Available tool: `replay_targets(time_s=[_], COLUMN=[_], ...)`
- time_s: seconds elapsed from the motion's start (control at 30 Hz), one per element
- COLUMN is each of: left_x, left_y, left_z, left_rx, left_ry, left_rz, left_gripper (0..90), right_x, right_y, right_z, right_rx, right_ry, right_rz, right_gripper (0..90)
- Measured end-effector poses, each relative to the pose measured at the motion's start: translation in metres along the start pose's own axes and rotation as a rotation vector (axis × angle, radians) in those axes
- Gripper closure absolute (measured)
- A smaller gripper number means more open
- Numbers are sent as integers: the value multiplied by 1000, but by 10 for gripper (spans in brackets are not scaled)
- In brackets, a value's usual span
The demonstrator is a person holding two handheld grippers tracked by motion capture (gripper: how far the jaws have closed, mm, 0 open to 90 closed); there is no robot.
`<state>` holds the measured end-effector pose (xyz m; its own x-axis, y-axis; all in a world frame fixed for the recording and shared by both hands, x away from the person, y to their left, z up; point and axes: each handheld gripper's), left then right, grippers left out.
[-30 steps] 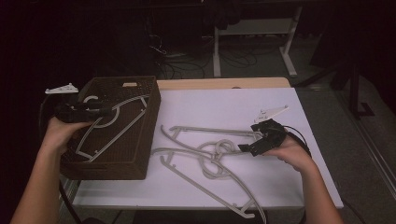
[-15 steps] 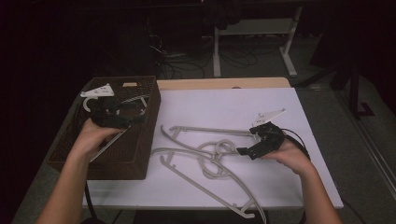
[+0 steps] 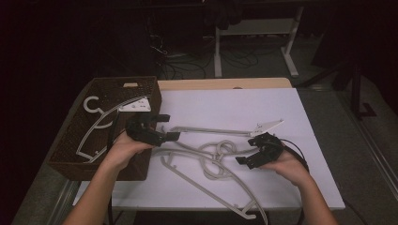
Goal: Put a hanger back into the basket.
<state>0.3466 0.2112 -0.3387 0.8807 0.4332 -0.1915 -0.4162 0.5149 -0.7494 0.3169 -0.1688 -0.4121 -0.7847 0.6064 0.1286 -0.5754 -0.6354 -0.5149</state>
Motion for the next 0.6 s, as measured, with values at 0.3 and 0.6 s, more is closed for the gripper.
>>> replay_targets(time_s=[0.3,0.6], left_x=[-1,-2], left_y=[4,4], left_z=[-7,-8], left_rx=[-1,7], left_ry=[13,17], left_rz=[-5,-17], left_gripper=[106,108], right_x=[19,37], right_y=[6,13], right_z=[-17,-37], right_rx=[79,161], right_ry=[-65,-100], right_rz=[6,62], right_gripper=[262,395])
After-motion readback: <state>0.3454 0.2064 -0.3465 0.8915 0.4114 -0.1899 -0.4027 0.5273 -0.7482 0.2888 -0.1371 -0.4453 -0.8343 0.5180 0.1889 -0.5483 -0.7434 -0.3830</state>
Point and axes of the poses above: each handheld gripper's, and its own axes: z roughly backward along the jaws, y roughly out of its underside, x roughly to its left, and after that the axes turned 12 degrees about x, right-handed
